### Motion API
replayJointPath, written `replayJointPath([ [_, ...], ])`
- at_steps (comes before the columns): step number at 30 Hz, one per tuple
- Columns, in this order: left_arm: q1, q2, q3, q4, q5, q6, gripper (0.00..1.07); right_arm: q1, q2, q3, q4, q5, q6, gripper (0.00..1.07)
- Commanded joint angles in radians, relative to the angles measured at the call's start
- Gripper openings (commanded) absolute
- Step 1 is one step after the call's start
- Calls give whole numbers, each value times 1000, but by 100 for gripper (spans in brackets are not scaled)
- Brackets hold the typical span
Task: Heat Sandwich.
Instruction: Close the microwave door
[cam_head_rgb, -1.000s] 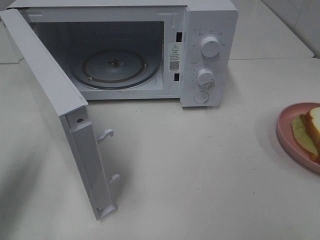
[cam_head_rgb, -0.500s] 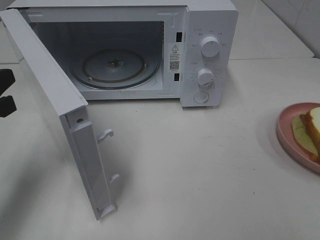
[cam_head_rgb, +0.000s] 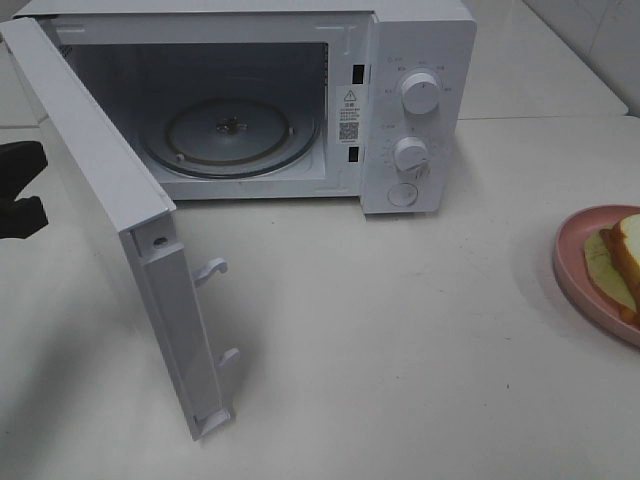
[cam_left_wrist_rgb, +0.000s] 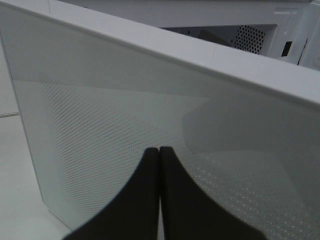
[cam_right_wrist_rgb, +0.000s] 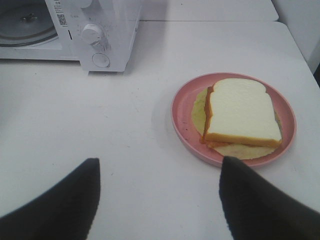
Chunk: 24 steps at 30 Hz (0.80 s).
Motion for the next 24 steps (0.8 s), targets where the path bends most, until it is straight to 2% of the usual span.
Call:
replayJointPath([
  [1,-7,12,-21,-2,-17,-7,0,-4,-25,2,-1,-5,-9,67],
  [8,-9,57,-68,3,-27,-8,0,-4,-25,2,-2,-6,-9,67],
  [11,-46,87,-92,-25,-24,13,0,-4,-25,2,-2,-6,-9,67],
  [12,-93,114,-110,-61,-24,36,0,-4,-25,2,-2,-6,-9,67],
  [14,-113,125,-119,-95,-24,51,0,-4,-25,2,-2,-6,-9,67],
  [15,-141,138,-129,-137,-24,71,0,-4,-25,2,-2,-6,-9,67],
  [17,-225,171,-156,-287,-26,148,0,-4,-25,2,-2,-6,-9,67],
  [18,-225,171,-156,-287,-26,148,0,-4,-25,2,-2,-6,-9,67],
  [20,-287,191,-174,-392,-29,220,0,-4,-25,2,-2,-6,-9,67],
  [21,-343,212,-196,-509,-32,296,0,-4,-25,2,-2,-6,-9,67],
  [22,-343,212,-196,-509,-32,296,0,-4,-25,2,-2,-6,-9,67],
  [24,-400,234,-228,-616,-32,376,0,-4,-25,2,-2,-6,-9,67],
])
